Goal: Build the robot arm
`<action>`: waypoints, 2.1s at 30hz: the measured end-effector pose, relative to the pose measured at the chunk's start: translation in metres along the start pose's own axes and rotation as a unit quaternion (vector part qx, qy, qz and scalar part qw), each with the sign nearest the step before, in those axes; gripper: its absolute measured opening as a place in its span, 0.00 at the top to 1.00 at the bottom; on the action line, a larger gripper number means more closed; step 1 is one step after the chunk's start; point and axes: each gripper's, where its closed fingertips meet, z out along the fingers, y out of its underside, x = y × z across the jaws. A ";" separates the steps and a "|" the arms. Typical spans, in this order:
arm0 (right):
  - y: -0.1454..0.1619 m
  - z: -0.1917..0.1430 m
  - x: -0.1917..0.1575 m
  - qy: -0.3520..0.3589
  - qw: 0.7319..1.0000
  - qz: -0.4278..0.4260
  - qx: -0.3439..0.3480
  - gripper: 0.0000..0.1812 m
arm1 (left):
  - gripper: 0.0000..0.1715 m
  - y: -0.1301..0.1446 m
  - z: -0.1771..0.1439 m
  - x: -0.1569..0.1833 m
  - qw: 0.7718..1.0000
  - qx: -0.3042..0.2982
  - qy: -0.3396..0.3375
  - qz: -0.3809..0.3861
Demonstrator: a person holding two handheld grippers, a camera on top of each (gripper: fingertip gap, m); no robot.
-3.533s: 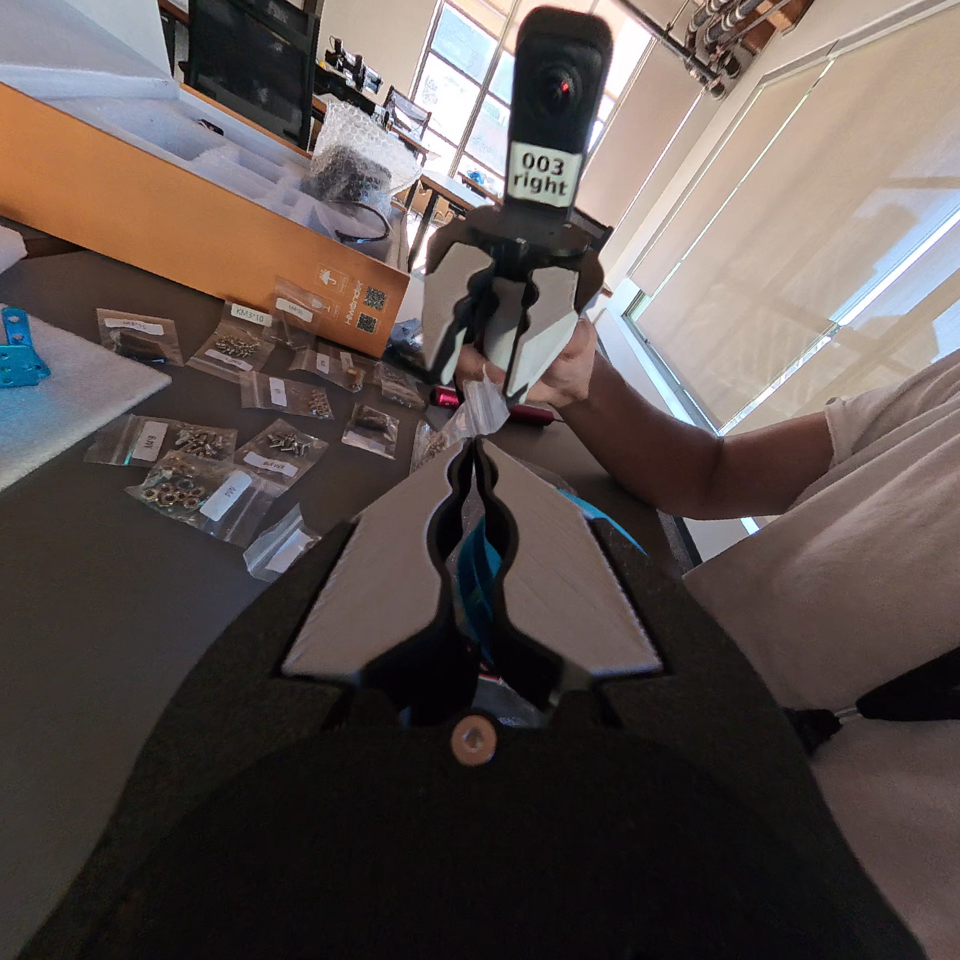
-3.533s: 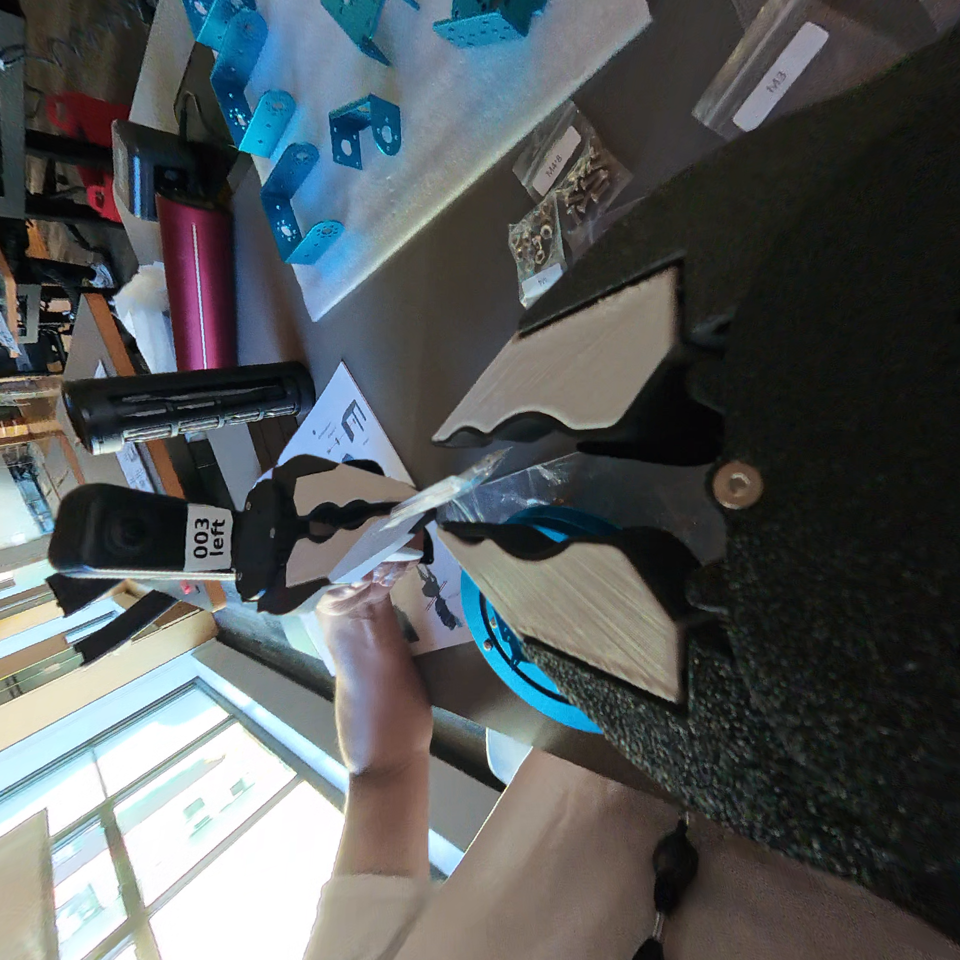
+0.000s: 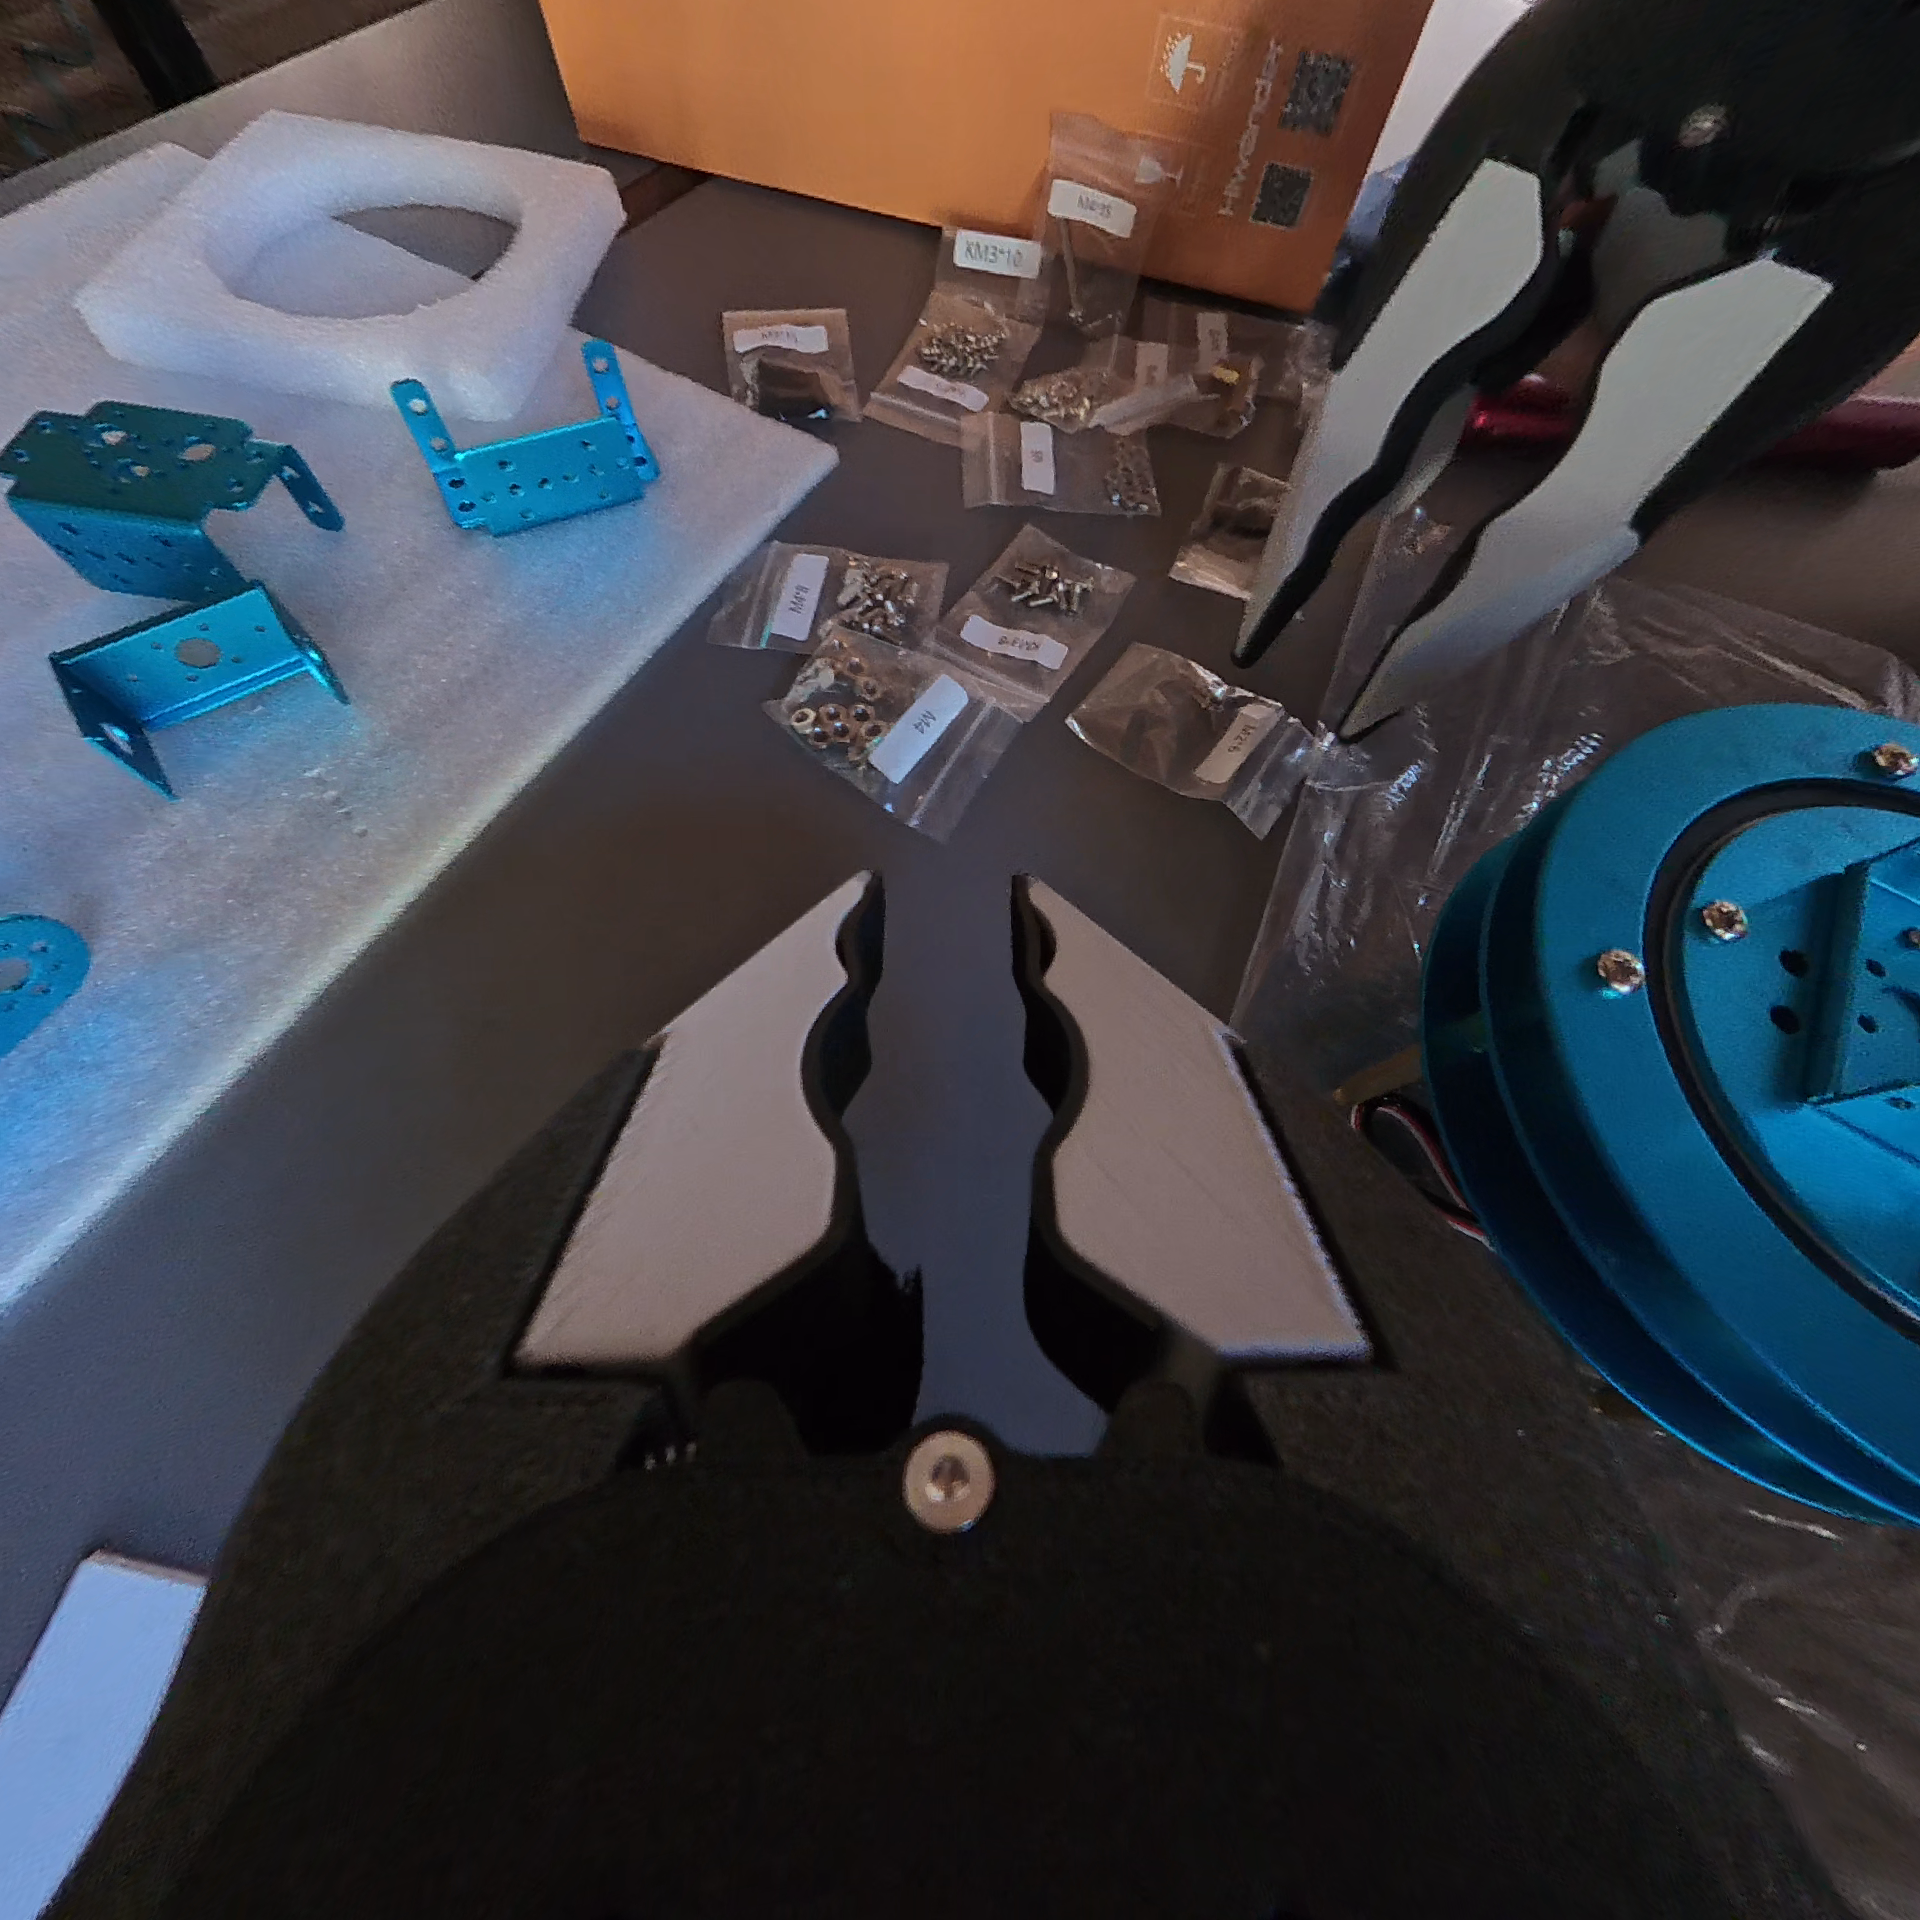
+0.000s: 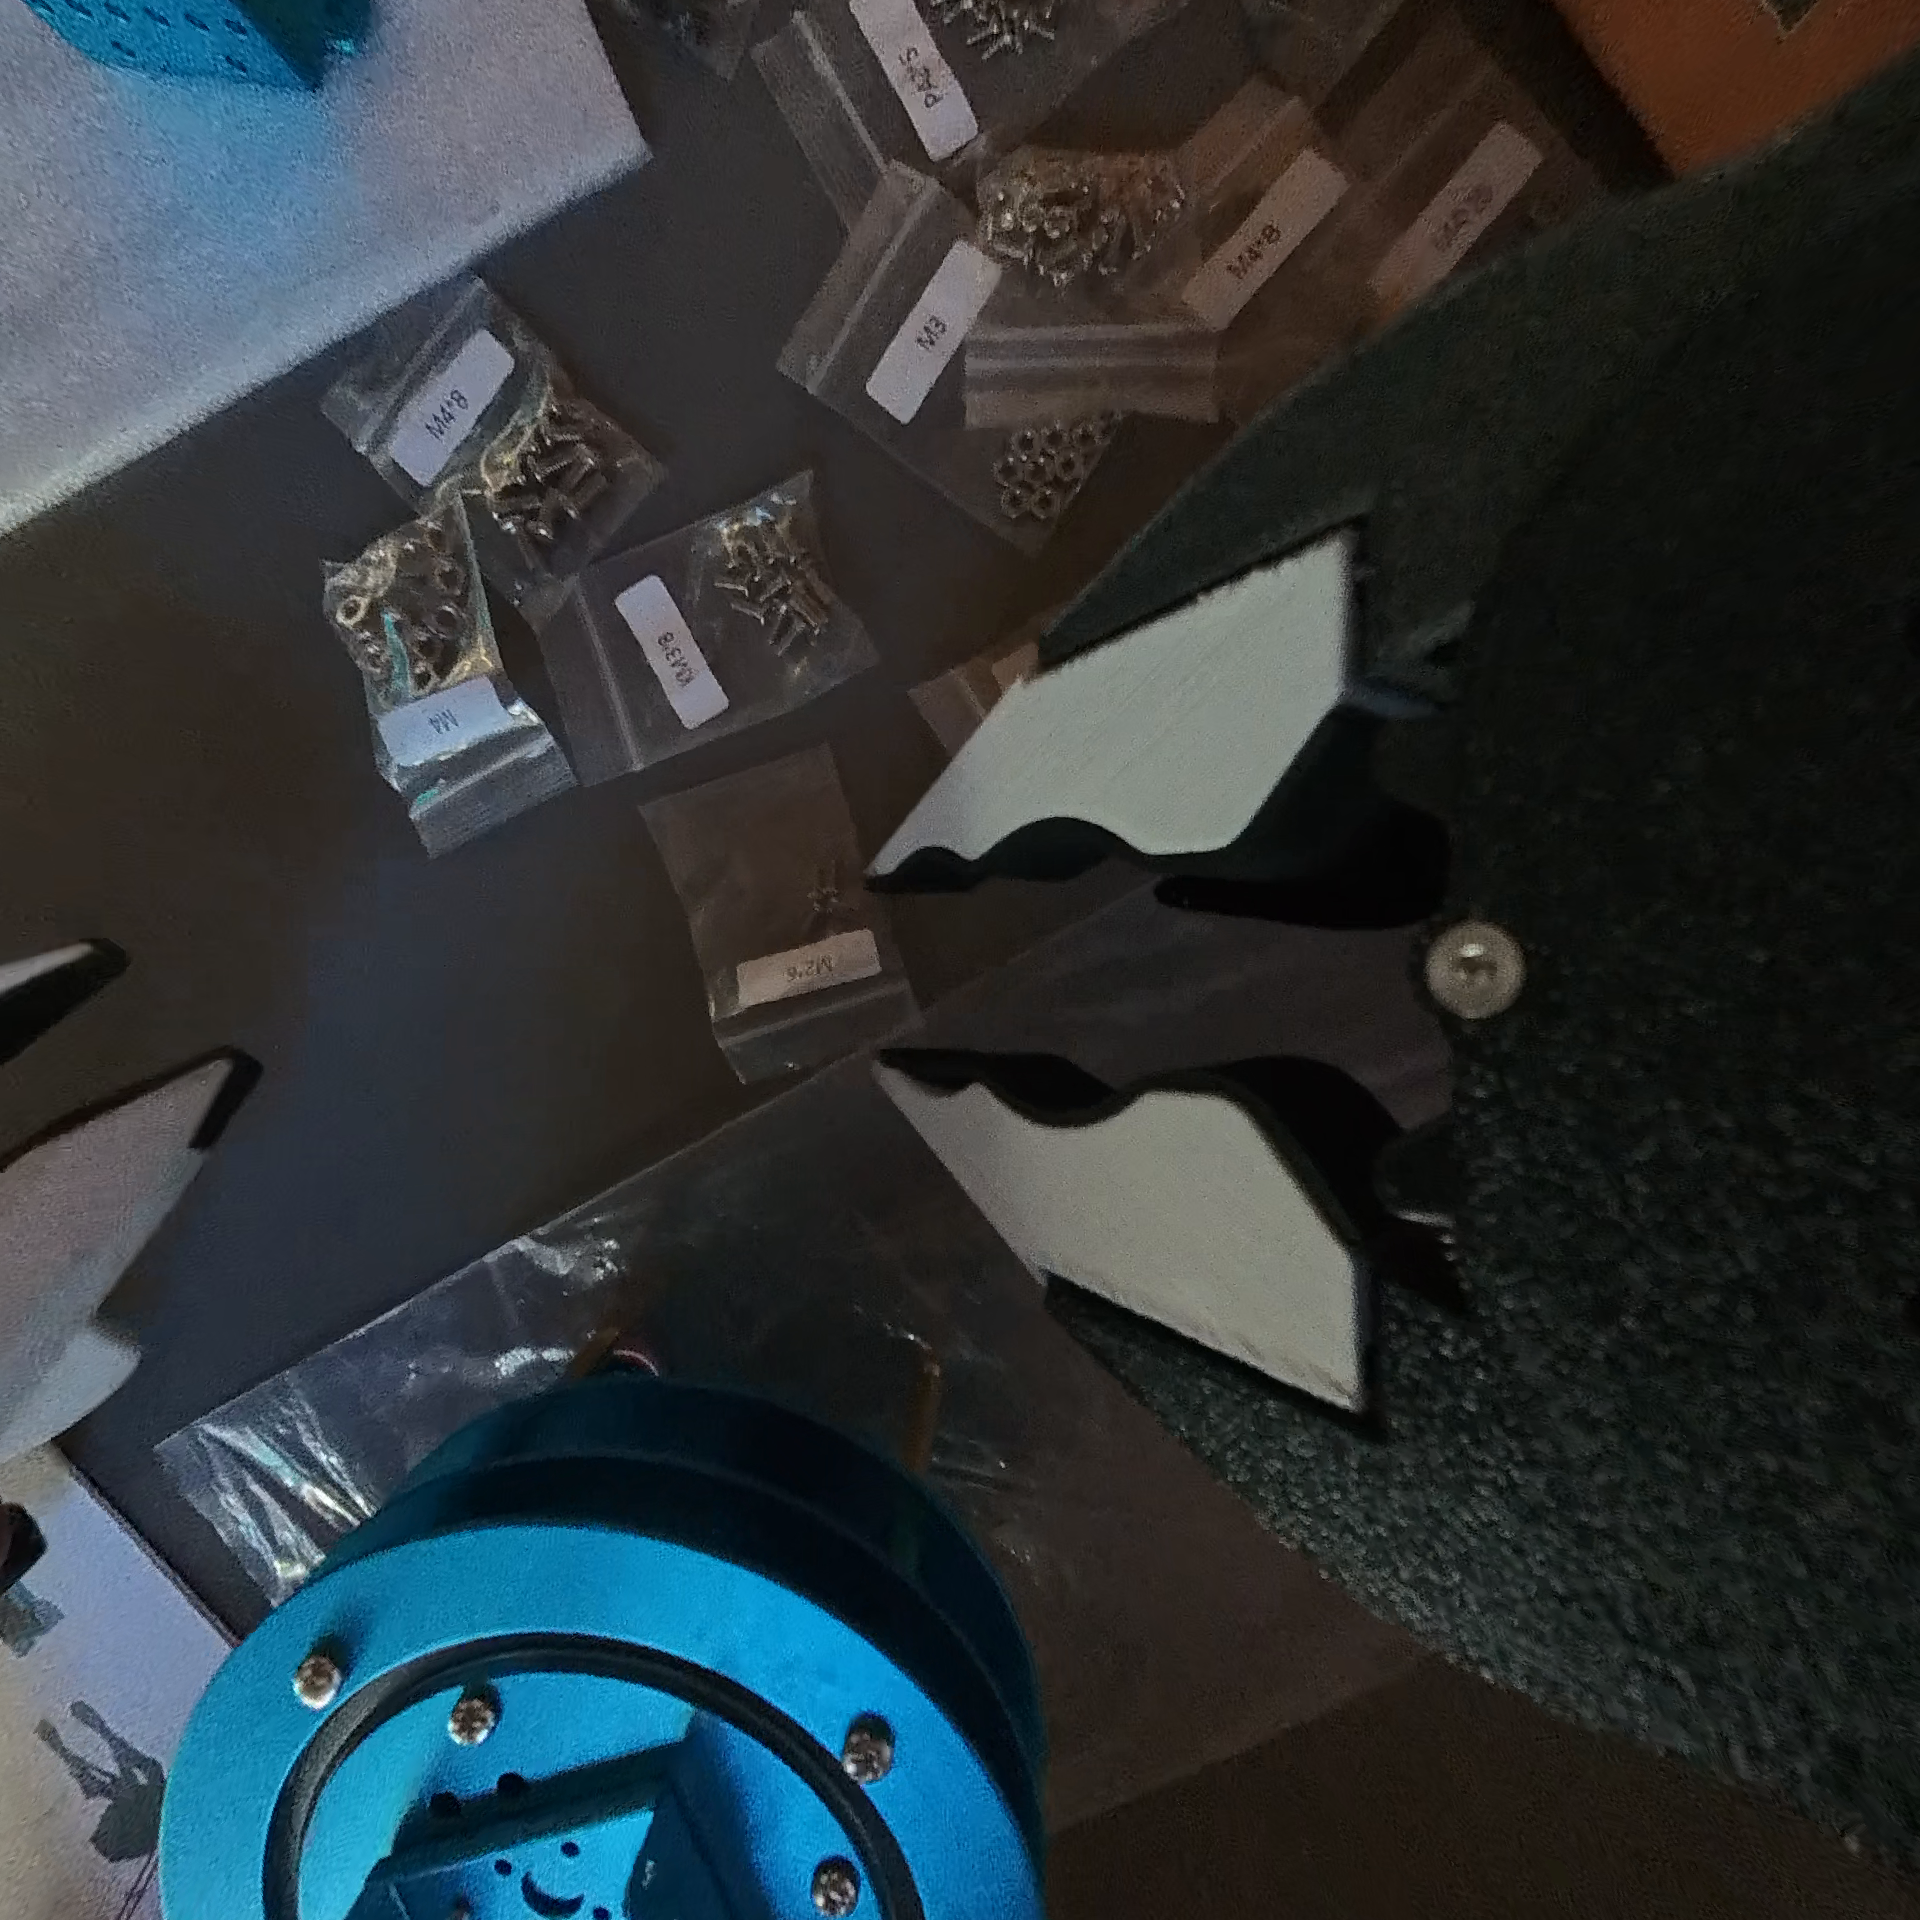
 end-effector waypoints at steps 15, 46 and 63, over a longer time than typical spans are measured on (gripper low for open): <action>-0.002 0.007 0.011 0.061 0.997 -0.042 -0.007 1.00 | 0.86 0.003 0.004 0.007 1.000 -0.011 0.003 0.015; -0.008 -0.066 0.173 0.327 0.917 0.203 -0.102 1.00 | 0.86 -0.006 -0.005 0.001 1.000 0.007 -0.007 0.010; -0.010 -0.111 0.144 0.325 0.932 0.159 -0.003 0.85 | 0.86 -0.002 -0.007 -0.007 1.000 0.002 -0.022 0.013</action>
